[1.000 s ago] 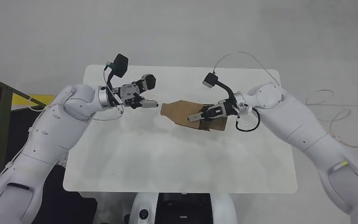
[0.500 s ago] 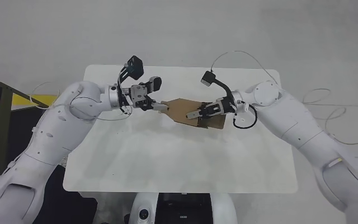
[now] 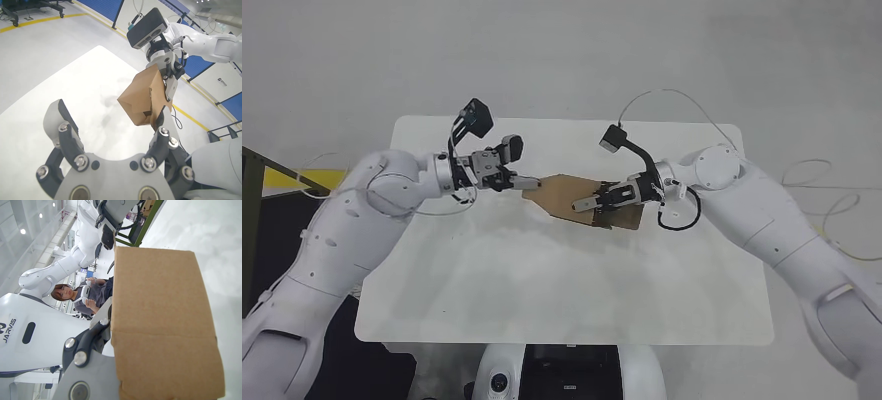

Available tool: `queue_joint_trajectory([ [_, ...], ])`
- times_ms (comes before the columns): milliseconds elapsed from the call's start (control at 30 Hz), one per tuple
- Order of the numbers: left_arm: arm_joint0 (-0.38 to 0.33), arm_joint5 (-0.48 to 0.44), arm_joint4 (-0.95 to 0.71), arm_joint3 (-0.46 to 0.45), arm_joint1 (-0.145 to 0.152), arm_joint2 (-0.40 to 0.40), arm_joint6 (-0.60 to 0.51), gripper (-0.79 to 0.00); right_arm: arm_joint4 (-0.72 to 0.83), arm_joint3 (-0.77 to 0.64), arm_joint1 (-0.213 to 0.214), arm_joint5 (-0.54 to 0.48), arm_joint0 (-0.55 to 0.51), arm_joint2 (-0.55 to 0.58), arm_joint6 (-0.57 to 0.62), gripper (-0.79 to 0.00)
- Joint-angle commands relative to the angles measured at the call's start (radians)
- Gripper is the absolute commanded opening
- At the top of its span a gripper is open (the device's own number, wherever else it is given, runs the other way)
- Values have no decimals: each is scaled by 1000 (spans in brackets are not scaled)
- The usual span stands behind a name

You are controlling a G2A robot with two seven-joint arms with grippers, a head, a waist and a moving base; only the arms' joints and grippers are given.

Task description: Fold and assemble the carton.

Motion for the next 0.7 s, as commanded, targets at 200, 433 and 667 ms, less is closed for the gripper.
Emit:
queue_joint_trajectory([
  [200,0,-27,-44,56,-8,-2,-8,0,7,-21,2,10,-12,22,10,-785],
  [433,-7,-49,-85,87,-18,11,-31,0,5,-40,0,18,-20,35,18,-785],
  [667,-17,-62,-102,96,-31,34,-54,0,0,-56,-1,20,-26,46,20,-785],
])
